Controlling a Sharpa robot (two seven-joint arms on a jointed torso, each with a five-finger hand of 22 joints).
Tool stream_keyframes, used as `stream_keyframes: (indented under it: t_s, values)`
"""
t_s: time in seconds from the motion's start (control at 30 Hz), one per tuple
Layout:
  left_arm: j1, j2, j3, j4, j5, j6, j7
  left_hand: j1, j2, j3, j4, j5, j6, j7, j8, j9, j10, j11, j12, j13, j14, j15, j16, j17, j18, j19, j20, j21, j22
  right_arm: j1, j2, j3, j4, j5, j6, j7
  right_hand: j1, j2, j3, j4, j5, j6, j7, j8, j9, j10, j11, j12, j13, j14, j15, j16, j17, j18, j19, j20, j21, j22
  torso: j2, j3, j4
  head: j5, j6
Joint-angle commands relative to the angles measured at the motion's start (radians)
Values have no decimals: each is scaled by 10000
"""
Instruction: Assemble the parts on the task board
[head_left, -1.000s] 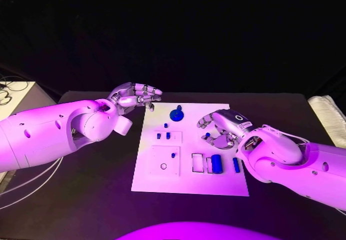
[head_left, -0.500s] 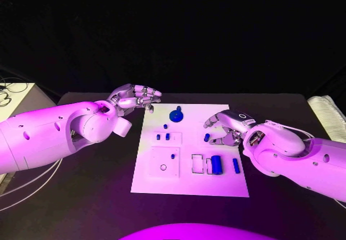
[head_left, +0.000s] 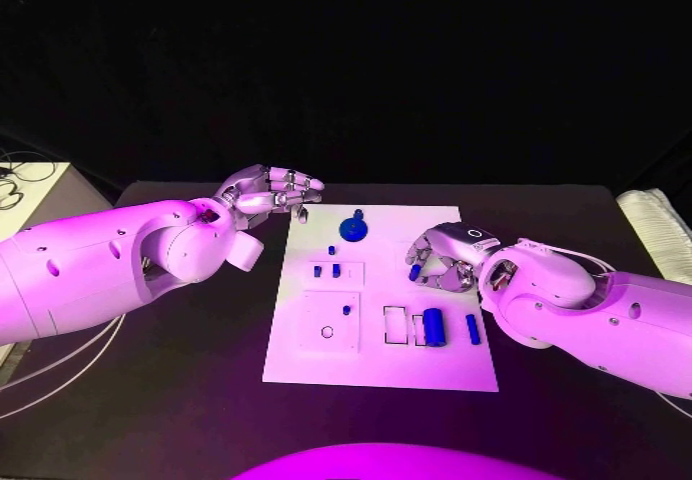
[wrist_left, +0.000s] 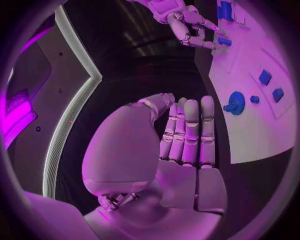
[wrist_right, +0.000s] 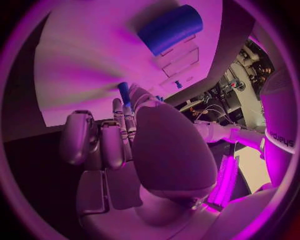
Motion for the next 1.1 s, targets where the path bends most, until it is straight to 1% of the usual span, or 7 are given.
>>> stream_keyframes:
  t_s: [0.03, 0.07, 0.17, 0.43, 0.53, 0.8, 1.1]
  values:
    - [4, 14, 7, 19, -5, 154, 45, 78, 6, -47, -35, 35, -52, 13, 50, 9, -65, 1, 33, -15, -5, 44, -50, -15, 133, 26, 9, -48, -9, -23, 62, -6, -50, -99, 151, 80, -139, -139, 767, 8, -42, 183, 29, 41, -8, 347, -40, -303, -10, 233, -117, 52, 62, -120, 173, -41, 142, 492, -10, -3, -1, -9, -16]
    - [4, 14, 7, 19, -5, 154, 44, 78, 6, -47, -35, 35, -52, 13, 50, 9, -65, 1, 33, -15, -5, 44, -50, -15, 133, 26, 9, -48, -9, -30, 81, -7, -60, -98, 143, 87, -278, -260, 1192, -18, -45, 259, 51, 52, -2, 520, -73, -473, -5, 245, -109, 59, 78, -129, 193, -59, 195, 533, -10, -3, -1, -9, -16]
    - [4, 12, 7, 20, -5, 154, 38, 78, 6, -47, -35, 35, -52, 13, 50, 9, -65, 1, 33, -15, -5, 44, -50, -15, 133, 26, 9, -48, -9, -48, 134, -12, -88, -98, 129, 98, -403, -370, 1582, -82, -61, 438, 80, 131, 43, 729, -78, -613, 8, 258, -119, 75, 106, -143, 221, -82, 288, 596, -9, -1, -4, -6, -23]
    - [4, 8, 7, 22, -6, 165, 19, 78, 6, -47, -35, 35, -52, 13, 50, 9, -65, 1, 33, -15, -5, 44, -50, -15, 133, 26, 9, -48, -9, -107, 296, -32, -244, -145, 162, 30, -637, -508, 2098, -229, -76, 588, 73, 205, 108, 913, -85, -868, 14, 272, -126, 98, 141, -154, 240, -102, 339, 647, -9, 1, -11, 0, -41]
    - [4, 7, 7, 23, -8, 170, 9, 78, 6, -47, -35, 35, -52, 13, 50, 9, -65, 1, 33, -15, -5, 44, -50, -15, 133, 26, 9, -48, -9, -121, 339, -42, -313, -261, 161, -63, -642, -448, 2350, -375, -78, 737, 64, 298, 165, 1038, -102, -923, 29, 277, -147, 112, 161, -174, 269, -112, 448, 714, -12, -5, -4, -4, -56]
    - [4, 7, 7, 21, -15, 177, -16, 78, 6, -47, -35, 35, -52, 13, 50, 9, -65, 1, 33, -15, -5, 44, -50, -15, 133, 26, 9, -48, -9, -156, 352, -55, -258, -610, -397, -286, -677, -80, 3343, -1300, -92, 1234, -38, 747, 482, 1899, -313, -900, 186, 304, -334, 185, 287, -297, 437, -231, 1150, 1124, -19, -5, 1, -7, -58]
    - [4, 12, 7, -1, -18, 164, -23, 76, 24, -50, -28, 37, -48, 12, 67, 13, -62, -1, 52, -17, -2, 45, -55, -14, 134, 29, 12, -55, -13, -131, 150, -31, 149, -605, -1119, -291, -1186, -64, 3762, -1878, -108, 1289, -90, 1013, 780, 2234, -391, -1034, 318, 323, -397, 232, 387, -340, 482, -297, 1389, 1286, -37, -19, 4, -3, -29]
